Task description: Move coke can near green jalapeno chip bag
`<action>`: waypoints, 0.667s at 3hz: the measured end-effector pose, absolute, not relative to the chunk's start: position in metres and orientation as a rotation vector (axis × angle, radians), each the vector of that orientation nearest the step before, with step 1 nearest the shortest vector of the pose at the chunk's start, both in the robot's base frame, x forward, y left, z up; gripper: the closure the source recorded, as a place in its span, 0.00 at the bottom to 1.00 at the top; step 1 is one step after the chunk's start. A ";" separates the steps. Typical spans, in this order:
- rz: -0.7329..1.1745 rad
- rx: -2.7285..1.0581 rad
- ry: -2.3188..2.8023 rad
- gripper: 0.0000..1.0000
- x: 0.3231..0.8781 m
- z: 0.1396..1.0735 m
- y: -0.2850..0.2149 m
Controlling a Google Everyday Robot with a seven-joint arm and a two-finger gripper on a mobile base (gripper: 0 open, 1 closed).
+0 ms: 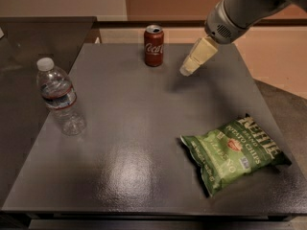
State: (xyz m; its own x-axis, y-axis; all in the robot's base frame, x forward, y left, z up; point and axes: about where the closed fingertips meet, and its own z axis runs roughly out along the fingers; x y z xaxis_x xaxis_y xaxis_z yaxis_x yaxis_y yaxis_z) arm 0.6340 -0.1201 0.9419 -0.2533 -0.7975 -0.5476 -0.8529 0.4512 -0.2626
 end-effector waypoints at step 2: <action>0.275 -1.145 2.176 0.00 0.700 0.916 -0.113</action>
Offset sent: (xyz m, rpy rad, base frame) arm 0.1102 0.0922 -0.0194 0.4627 -0.2299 0.0897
